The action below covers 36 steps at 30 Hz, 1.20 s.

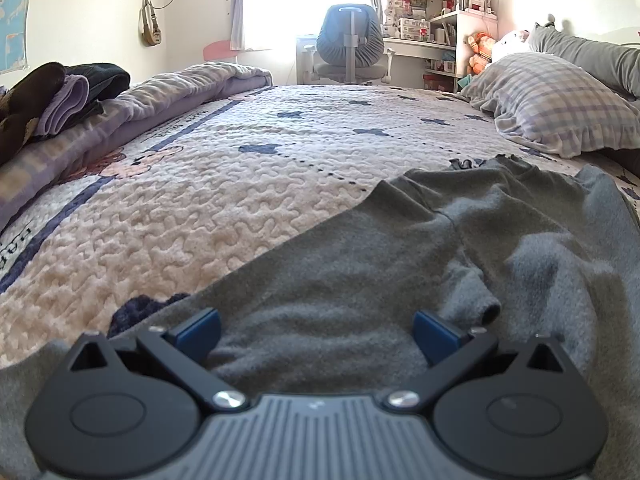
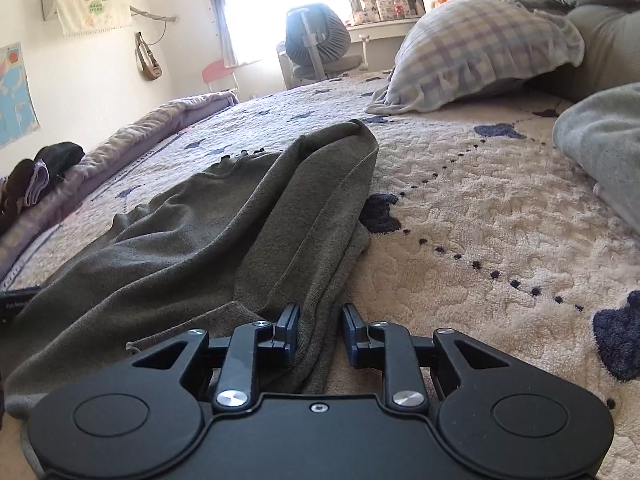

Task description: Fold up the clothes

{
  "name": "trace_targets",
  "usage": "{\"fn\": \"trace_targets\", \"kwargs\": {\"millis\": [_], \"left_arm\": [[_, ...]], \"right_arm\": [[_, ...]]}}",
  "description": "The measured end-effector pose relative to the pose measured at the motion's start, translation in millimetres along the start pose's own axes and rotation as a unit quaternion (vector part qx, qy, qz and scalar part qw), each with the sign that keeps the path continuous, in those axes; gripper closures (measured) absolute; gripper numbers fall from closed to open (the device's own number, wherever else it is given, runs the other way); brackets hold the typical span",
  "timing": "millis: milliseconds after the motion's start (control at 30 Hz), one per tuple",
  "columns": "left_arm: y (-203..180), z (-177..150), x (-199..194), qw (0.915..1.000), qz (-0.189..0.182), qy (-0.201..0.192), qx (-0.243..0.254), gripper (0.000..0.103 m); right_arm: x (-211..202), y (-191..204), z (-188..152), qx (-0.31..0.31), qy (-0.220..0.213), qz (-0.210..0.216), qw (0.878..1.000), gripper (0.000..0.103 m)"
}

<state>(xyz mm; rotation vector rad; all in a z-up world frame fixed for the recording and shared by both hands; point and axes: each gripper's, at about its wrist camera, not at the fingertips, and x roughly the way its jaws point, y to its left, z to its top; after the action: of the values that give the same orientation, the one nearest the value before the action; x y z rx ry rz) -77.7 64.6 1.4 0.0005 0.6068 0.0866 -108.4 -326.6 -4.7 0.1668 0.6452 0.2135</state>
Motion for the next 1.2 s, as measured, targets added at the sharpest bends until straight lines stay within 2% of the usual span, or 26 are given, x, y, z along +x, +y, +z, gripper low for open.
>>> {"fn": "trace_targets", "kwargs": {"millis": [33,133,300,433,567,767,933,1000,1100,1167,1200], "left_arm": [[0.0,0.0,0.0,1.0,0.0,0.0,0.0,0.0],[-0.2,-0.2,0.0,1.0,0.0,-0.001,0.0,0.0],[-0.2,-0.2,-0.1,1.0,0.001,-0.001,0.0,0.0],[0.2,-0.2,0.0,1.0,0.0,0.0,-0.001,0.0],[0.5,-0.3,0.0,1.0,-0.001,0.001,-0.003,0.0],[2.6,0.4,1.2,0.9999,-0.007,0.006,-0.008,0.0],[2.5,2.7,2.8,0.9998,-0.009,0.014,-0.008,0.0],[1.9,4.0,3.6,0.9998,-0.009,0.018,-0.006,0.0],[3.0,12.0,5.2,0.9994,-0.013,0.032,0.001,0.0],[2.9,21.7,5.7,0.9993,-0.015,0.034,0.008,0.0],[2.8,26.8,5.9,0.9992,-0.016,0.034,0.012,0.0]], "right_arm": [[-0.7,3.8,-0.5,-0.009,-0.002,-0.006,1.0,0.082],[-5.5,8.9,0.1,-0.019,-0.011,-0.01,1.0,0.091],[-23.4,13.8,16.4,-0.019,-0.03,-0.03,0.999,0.092],[-35.4,17.9,40.4,-0.049,-0.035,-0.051,0.997,0.092],[-32.5,10.6,61.0,-0.06,0.002,-0.058,0.997,0.092],[-18.2,-37.5,55.5,0.009,0.063,-0.081,0.995,0.092],[-19.9,-47.0,57.5,-0.02,0.069,-0.104,0.992,0.092],[-20.4,-53.1,63.0,-0.012,0.073,-0.107,0.992,0.084],[-17.2,-53.3,71.0,-0.013,0.076,-0.069,0.995,0.069],[-12.1,-46.9,75.8,-0.033,0.072,-0.05,0.996,0.043],[-8.2,-44.7,79.7,-0.037,0.071,-0.04,0.996,0.041]]}}
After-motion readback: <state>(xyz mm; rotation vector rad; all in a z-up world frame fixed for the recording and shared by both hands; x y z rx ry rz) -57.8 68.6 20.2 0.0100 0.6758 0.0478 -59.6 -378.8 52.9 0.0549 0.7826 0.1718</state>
